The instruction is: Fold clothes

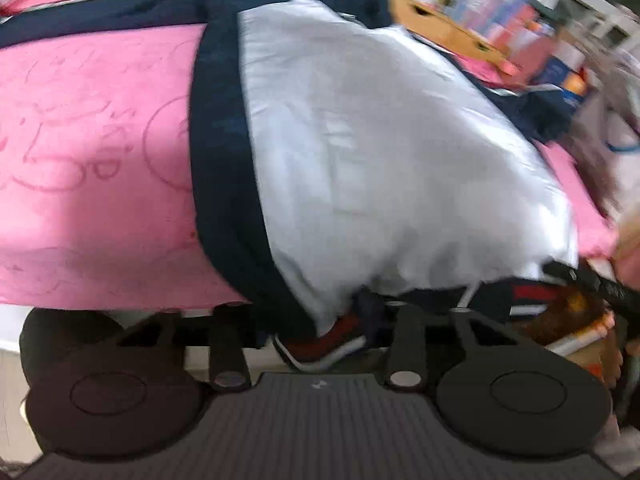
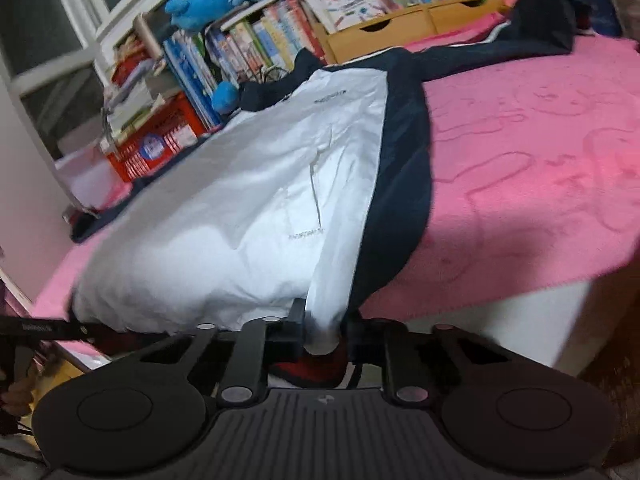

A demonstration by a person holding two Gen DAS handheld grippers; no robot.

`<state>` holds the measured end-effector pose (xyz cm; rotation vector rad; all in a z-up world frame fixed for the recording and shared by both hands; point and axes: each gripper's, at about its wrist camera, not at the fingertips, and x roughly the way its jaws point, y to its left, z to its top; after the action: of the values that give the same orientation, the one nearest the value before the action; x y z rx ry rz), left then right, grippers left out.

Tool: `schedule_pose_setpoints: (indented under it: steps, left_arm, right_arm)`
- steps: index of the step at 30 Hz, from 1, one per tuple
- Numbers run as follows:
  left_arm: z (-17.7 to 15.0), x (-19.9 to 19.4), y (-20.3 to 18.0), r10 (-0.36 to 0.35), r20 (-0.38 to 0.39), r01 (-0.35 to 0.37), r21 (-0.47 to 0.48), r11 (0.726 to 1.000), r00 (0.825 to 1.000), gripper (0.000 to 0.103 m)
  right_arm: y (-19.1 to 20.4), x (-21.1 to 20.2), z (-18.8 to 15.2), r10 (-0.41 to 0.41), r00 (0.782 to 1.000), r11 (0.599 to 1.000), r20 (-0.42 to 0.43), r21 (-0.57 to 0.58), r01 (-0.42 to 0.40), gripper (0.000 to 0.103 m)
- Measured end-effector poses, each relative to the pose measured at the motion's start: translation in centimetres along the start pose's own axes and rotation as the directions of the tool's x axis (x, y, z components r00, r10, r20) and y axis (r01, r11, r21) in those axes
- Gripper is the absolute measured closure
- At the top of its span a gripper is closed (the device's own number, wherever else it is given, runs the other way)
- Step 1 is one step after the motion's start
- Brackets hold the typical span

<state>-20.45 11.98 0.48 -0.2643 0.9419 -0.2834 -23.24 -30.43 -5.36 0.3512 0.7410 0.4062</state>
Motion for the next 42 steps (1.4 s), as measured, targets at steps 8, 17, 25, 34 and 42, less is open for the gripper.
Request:
schedule_pose_setpoints:
  steps: [8, 17, 25, 34, 42]
  left_arm:
    - [-1.2, 1.3, -0.1, 0.078, -0.166, -0.057, 0.128, 0.990, 0.983, 0.072]
    - [1.2, -6.3, 0.6, 0.307, 0.033, -0.305, 0.256, 0.918, 0.951, 0.018]
    - [4.5, 0.6, -7.8, 0.178, 0.362, -0.290, 0.282, 0.915, 0.915, 0.004]
    - [3.2, 5.5, -5.0, 0.346, 0.390, -0.449, 0.211, 0.868, 0.853, 0.000]
    - [5.2, 0.5, -1.9, 0.411, 0.392, -0.466, 0.053, 0.883, 0.823, 0.001]
  right_arm:
    - [1.1, -2.4, 0.0, -0.088, 0.995, 0.990, -0.049, -0.111, 0.082, 0.086]
    - [0.5, -5.7, 3.3, -0.248, 0.964, 0.955, 0.092, -0.143, 0.260, 0.047]
    - [12.5, 4.0, 2.9, 0.040, 0.979, 0.909, 0.201, -0.414, 0.048, 0.048]
    - [9.7, 9.4, 3.1, -0.175, 0.930, 0.893, 0.324, -0.345, 0.288, 0.045]
    - [3.4, 5.4, 6.1, -0.483, 0.765, 0.763, 0.427, -0.224, 0.607, 0.034]
